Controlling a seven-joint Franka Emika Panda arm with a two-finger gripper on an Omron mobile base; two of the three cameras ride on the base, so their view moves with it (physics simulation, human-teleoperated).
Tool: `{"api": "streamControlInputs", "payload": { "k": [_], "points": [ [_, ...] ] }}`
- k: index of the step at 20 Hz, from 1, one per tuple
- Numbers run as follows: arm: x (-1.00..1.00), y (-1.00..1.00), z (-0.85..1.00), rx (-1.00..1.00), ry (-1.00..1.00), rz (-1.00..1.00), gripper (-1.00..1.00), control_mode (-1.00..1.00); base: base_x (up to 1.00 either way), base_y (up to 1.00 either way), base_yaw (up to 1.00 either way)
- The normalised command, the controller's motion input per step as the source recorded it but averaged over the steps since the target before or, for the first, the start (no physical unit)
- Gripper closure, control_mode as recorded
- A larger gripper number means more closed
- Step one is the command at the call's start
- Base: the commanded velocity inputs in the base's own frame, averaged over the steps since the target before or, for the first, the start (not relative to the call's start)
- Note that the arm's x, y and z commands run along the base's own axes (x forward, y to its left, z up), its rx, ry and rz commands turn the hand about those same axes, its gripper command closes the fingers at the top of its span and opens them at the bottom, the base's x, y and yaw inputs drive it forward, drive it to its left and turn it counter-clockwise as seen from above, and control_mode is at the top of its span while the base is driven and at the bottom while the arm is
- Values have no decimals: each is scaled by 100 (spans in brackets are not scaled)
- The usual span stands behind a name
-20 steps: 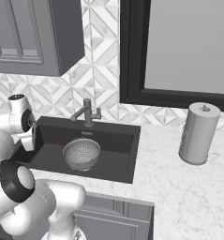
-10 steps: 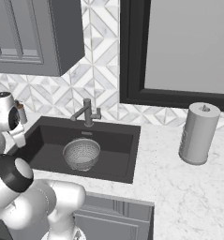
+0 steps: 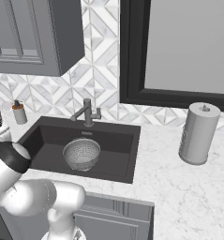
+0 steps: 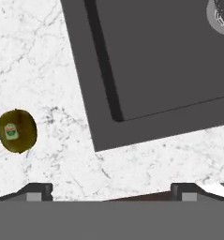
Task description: Put the colander in the sink, put the kiwi in the colander, and turn on the sink faucet and pour water over the colander.
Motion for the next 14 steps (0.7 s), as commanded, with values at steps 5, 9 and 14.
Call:
{"api": "streamControlInputs", "payload": {
  "k": [5,9,14],
  "points": [
    [-2,89,1,0,-3,19,-100,-100,0,0,0],
    [0,42,1,0,-3,6,-100,-100,0,0,0],
    [0,12,-1,0,-1,0,-100,-100,0,0,0]
  ]
}}
